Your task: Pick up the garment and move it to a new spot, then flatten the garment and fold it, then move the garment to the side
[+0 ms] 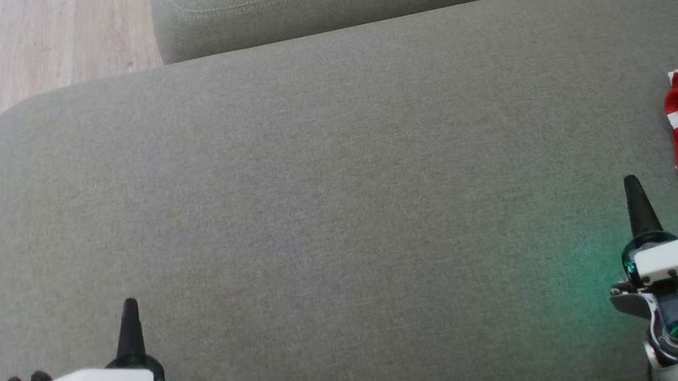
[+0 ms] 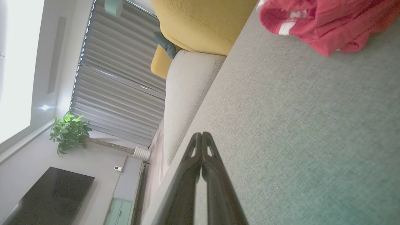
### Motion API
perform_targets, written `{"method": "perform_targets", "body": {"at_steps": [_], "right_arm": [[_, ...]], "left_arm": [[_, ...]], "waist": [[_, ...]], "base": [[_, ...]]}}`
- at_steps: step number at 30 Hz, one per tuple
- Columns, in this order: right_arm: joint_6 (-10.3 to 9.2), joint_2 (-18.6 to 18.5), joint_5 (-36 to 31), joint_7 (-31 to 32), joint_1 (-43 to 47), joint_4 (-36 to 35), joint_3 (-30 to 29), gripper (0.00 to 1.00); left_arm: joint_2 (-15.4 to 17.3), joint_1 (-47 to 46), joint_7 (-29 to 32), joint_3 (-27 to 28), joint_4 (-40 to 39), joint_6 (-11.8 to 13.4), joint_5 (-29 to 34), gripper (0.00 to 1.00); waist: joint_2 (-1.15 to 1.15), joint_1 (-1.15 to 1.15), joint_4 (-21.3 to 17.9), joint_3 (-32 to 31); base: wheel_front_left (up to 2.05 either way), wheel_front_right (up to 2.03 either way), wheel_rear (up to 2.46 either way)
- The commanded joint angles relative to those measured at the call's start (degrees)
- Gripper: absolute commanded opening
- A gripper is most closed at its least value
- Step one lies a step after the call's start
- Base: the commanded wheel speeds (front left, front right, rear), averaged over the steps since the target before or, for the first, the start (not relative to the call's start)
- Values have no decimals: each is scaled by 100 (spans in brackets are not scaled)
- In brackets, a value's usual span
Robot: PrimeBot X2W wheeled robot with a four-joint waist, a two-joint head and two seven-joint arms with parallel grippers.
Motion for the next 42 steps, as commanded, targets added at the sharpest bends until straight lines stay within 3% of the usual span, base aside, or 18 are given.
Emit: {"method": "perform_targets", "body": {"at_steps": [1,42], "right_arm": [[26,-21,162,48,-94,-253,36,0],[38,-13,2831,721,203,-967,-362,0]], "left_arm": [[77,-282,45,152,-227,-57,-143,0],[105,-361,720,581,-503,-500,-2675,0]], "waist": [[0,0,2,-4],[0,0,80,-145]], "base": [[0,0,0],[0,0,0]]}}
